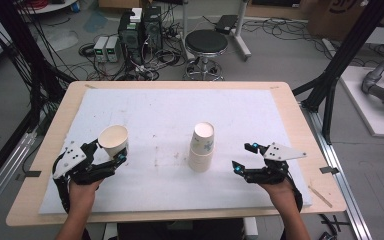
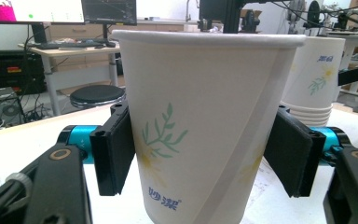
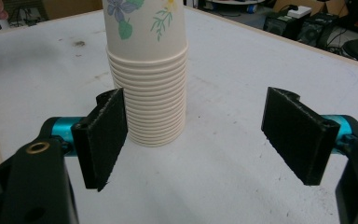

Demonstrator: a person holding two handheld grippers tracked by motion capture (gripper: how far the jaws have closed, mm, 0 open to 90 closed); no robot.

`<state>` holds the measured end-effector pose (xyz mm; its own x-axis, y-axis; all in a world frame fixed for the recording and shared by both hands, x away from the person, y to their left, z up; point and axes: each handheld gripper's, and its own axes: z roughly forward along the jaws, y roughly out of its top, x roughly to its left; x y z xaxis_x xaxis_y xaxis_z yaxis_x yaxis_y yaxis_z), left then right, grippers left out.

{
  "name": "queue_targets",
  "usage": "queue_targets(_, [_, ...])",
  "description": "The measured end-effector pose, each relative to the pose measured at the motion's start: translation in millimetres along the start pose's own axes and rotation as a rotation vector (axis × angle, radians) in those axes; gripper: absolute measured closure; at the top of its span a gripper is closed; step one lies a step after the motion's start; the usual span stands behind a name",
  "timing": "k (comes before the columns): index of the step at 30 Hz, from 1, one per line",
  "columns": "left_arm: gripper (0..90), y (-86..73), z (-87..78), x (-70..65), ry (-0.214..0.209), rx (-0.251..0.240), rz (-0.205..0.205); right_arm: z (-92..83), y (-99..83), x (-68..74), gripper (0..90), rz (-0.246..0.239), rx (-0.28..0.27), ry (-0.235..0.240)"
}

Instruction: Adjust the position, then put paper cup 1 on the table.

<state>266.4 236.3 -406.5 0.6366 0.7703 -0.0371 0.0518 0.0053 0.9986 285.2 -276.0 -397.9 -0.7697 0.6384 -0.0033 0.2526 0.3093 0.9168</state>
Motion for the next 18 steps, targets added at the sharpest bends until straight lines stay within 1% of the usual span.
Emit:
queue_targets(5, [30.2,-1.7,-0.9,4.7,0.017,0.006,-0.010,-0.9,-0.7,-1.8,23.3,0.005,-0.004,-0.005])
queue_targets(9, [30.1,-0.5,-0.3,12.7,0.038,0.000,-0.014,-0.6,-2.2,0.1,23.5,0.003,0.004,0.000])
queue_targets(13, [29.9,-1.1,4.5,25.7,0.050,0.004,-0.037,-2.5,-3.4,0.1,23.5,0.011,0.005,-0.005])
queue_targets(18, [29.9,-3.9,11.1,41.7,0.101,0.009,-0.057,-7.0,-5.2,-1.5,23.5,0.001,0.003,-0.014])
